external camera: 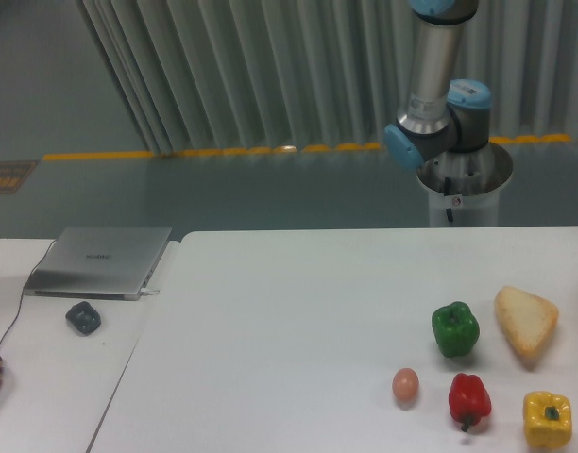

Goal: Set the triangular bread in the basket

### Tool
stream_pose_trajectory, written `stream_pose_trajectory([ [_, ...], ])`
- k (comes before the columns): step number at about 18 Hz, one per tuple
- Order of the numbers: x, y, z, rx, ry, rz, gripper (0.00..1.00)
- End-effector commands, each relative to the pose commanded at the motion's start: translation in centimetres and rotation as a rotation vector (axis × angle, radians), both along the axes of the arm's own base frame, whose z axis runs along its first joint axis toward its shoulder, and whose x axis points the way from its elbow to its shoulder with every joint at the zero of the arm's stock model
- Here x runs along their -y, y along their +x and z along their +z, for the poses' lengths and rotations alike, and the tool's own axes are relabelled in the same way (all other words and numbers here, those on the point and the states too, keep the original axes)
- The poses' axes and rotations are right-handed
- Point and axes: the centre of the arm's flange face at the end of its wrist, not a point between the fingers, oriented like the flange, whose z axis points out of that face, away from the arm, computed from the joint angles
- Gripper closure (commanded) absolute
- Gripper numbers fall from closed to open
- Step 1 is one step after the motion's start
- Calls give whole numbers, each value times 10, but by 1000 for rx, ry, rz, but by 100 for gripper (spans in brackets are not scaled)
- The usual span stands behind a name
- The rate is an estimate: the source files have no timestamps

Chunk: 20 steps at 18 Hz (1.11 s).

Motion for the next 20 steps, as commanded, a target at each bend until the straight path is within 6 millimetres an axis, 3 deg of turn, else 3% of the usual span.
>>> stream_pose_trajectory([
  [7, -1, 2, 0, 3, 0, 24, 0],
  [20, -13, 7, -25, -36, 2, 95, 0],
])
